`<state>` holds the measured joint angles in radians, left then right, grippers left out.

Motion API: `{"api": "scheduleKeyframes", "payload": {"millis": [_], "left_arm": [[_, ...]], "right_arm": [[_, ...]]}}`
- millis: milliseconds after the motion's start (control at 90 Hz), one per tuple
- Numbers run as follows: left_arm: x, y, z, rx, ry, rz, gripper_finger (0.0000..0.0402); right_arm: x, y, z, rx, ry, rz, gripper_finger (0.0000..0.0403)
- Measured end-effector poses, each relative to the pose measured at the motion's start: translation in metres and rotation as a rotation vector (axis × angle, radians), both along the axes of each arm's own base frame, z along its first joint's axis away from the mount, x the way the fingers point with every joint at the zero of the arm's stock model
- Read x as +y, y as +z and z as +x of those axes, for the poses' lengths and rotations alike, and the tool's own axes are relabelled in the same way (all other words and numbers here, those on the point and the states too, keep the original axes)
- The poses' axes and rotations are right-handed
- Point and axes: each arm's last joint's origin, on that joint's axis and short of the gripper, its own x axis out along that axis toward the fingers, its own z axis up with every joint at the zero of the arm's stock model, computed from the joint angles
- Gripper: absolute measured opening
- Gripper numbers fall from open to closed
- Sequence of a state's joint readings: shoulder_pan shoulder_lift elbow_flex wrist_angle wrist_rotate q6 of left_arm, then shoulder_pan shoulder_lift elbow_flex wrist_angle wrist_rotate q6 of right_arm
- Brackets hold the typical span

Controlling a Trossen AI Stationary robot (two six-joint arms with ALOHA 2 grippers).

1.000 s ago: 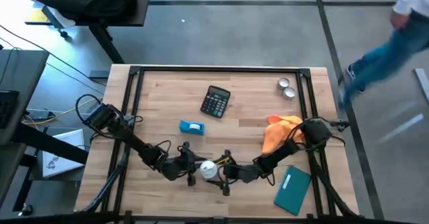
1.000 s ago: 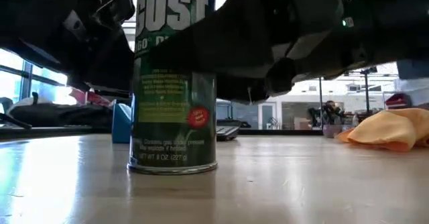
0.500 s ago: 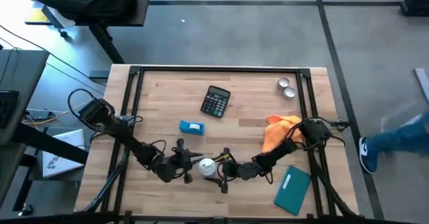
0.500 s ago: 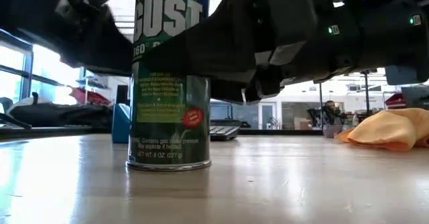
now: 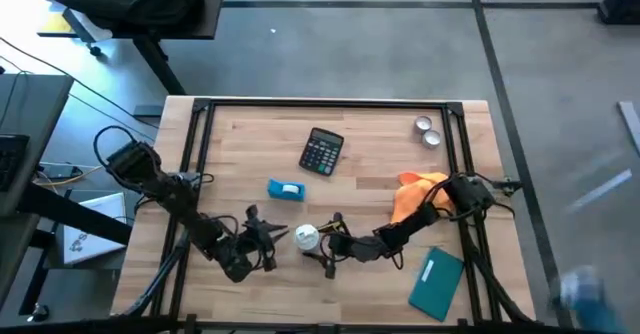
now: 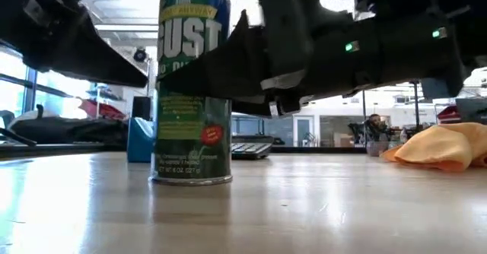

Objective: Apply microfiber cloth
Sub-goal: Move the spray bottle to the center of the table

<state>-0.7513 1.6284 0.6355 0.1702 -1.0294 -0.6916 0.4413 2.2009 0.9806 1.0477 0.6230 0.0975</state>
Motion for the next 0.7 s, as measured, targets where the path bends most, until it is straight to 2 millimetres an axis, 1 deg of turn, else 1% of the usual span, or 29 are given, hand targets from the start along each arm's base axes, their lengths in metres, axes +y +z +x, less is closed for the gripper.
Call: {"api": "scheduleKeyframes", "payload": {"millis": [144,233,300,378,489,578,656,700], "left_arm": [[0.005,-0.011,-0.006,-0.006,0.026,-0.04,0.0046],[0.007,-0.015,-0.01,-0.013,0.039,-0.065,0.0046],[0.009,-0.018,-0.014,-0.017,0.04,-0.078,0.0046],[0.009,-0.02,-0.016,-0.03,0.043,-0.098,0.0046],[0.009,-0.021,-0.018,-0.034,0.04,-0.105,0.0046],[0.009,-0.021,-0.018,-0.037,0.041,-0.106,0.0046],[0.009,-0.021,-0.018,-0.039,0.04,-0.103,0.0046],[0.009,-0.021,-0.018,-0.045,0.044,-0.099,0.0046]], "right_arm": [[-0.014,0.002,0.004,-0.001,-0.105,-0.1,0.0279],[-0.022,0.005,0.007,0.009,-0.154,-0.127,0.0279],[-0.03,0.013,0.009,0.01,-0.183,-0.115,0.0278],[-0.042,0.027,0.008,0.023,-0.22,-0.095,0.0278],[-0.06,0.047,-0.004,0.056,-0.281,-0.094,0.0277],[-0.076,0.058,-0.017,0.032,-0.307,-0.039,0.0277],[-0.085,0.059,-0.028,0.024,-0.302,0.013,0.0277],[-0.089,0.054,-0.034,0.036,-0.295,0.036,0.0277]]}}
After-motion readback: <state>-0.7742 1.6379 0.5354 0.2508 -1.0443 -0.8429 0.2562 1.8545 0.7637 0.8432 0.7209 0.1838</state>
